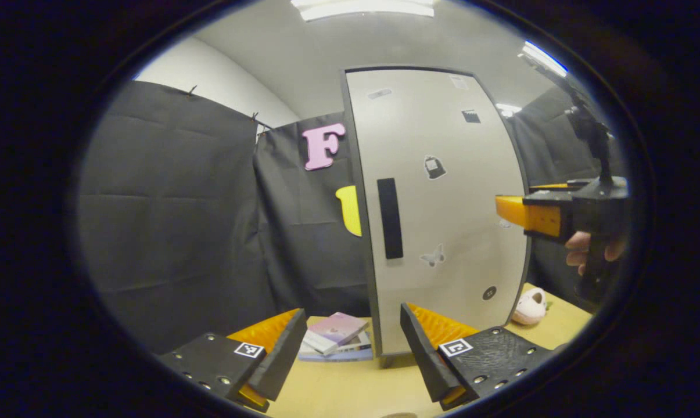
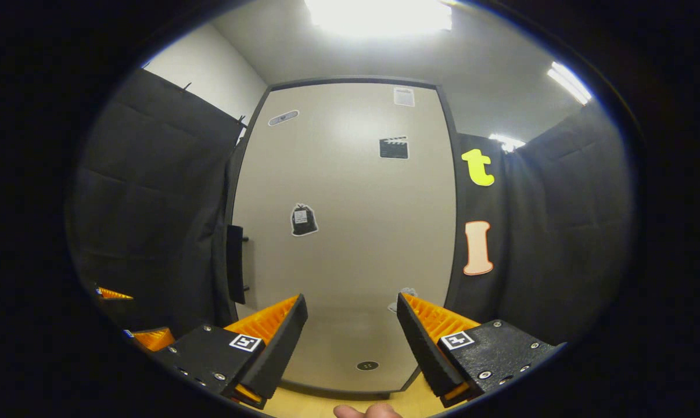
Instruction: Open the cabinet door with the right hand, grasp the bottle in the cabinet with the left hand and place it on the coaster, then close the cabinet door with the right hand.
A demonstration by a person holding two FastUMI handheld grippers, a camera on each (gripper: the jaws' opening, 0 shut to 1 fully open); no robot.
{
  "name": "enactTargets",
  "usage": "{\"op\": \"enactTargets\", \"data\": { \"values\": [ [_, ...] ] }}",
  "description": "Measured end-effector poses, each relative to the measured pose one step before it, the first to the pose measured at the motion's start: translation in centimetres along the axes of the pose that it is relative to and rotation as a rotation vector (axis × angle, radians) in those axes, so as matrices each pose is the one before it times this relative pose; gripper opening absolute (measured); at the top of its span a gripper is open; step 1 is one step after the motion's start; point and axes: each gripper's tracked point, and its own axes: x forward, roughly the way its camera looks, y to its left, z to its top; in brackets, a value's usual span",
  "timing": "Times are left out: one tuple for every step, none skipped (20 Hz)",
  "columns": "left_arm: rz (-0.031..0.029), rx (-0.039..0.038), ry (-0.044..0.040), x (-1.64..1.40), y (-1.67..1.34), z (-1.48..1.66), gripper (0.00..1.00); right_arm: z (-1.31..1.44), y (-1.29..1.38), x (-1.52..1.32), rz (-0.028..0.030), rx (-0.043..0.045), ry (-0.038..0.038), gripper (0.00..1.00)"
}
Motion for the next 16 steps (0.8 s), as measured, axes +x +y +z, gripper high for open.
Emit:
{"op": "enactTargets", "data": {
  "values": [
    [0.01111, 0.00096, -0.00337, -0.768, 0.969, -0.421, 0.96, 0.354, 1.261, 0.556, 0.01784, -0.00154, -0.00512, 0.96],
    [0.01333, -0.00182, -0.00334, -0.786, 1.044, -0.340, 0.93, 0.122, 1.045, 0.529, 0.01583, -0.00449, -0.00166, 0.96],
    [0.00945, -0.00601, -0.00423, -1.073, 1.251, -0.404, 0.96, 0.059, 1.270, 0.695, 0.01851, -0.00474, 0.00253, 0.96],
    [0.00953, -0.00950, -0.00253, -0.653, 1.065, -0.338, 0.96, 0.016, 1.645, 0.776, 0.02592, 0.00258, 0.00357, 0.96],
    [0.00865, -0.00876, 0.00246, -0.767, 0.952, -0.400, 0.96, 0.040, 1.462, 0.636, 0.03004, 0.01225, 0.00121, 0.96],
    [0.00688, -0.00622, 0.00458, -0.519, 0.640, -0.512, 0.93, 0.046, 1.655, 0.802, 0.03563, 0.01717, 0.00242, 0.96],
    [0.01579, -0.00163, 0.00812, -0.417, 0.847, -0.590, 0.93, 0.021, 1.557, 1.006, 0.02740, 0.01103, 0.00715, 0.96],
    [0.01906, -0.00274, 0.01038, -0.367, 0.842, -0.691, 0.93, -0.067, 0.944, 0.880, 0.01187, -0.00004, 0.00541, 0.94],
    [0.01460, -0.00857, 0.00878, -0.445, 0.649, -0.515, 0.96, -0.087, 0.895, 0.937, 0.00518, -0.00634, 0.01170, 0.96],
    [0.01367, -0.01017, 0.00795, -0.372, 0.432, -0.486, 0.93, -0.245, 0.972, 0.985, 0.00959, -0.00340, 0.01510, 0.95],
    [0.00329, -0.00475, 0.00396, -0.348, 0.352, -0.377, 0.93, -0.221, 0.769, 0.915, 0.00836, 0.00186, 0.01483, 0.95],
    [0.00742, 0.00152, -0.00040, -0.412, 0.420, -0.355, 0.93, -0.187, 0.709, 0.729, 0.00383, 0.00081, 0.01051, 0.95],
    [0.01192, -0.00011, -0.00116, -0.260, 0.771, -0.300, 0.96, -0.104, 0.496, 0.726, 0.00178, -0.00004, 0.00476, 0.94],
    [0.01351, -0.00142, 0.00473, -0.466, 0.911, -0.374, 0.93, -0.155, 0.424, 0.723, 0.00438, -0.01112, 0.00469, 0.93],
    [0.01299, 0.00057, 0.00682, -0.277, 1.010, -0.300, 0.93, -0.112, 0.345, 0.617, -0.00292, -0.02732, 0.00368, 0.91],
    [0.01350, 0.00293, 0.00402, -0.270, 1.020, -0.365, 0.96, -0.349, 0.242, 0.737, -0.00524, -0.03302, 0.00553, 0.89]
  ]
}}
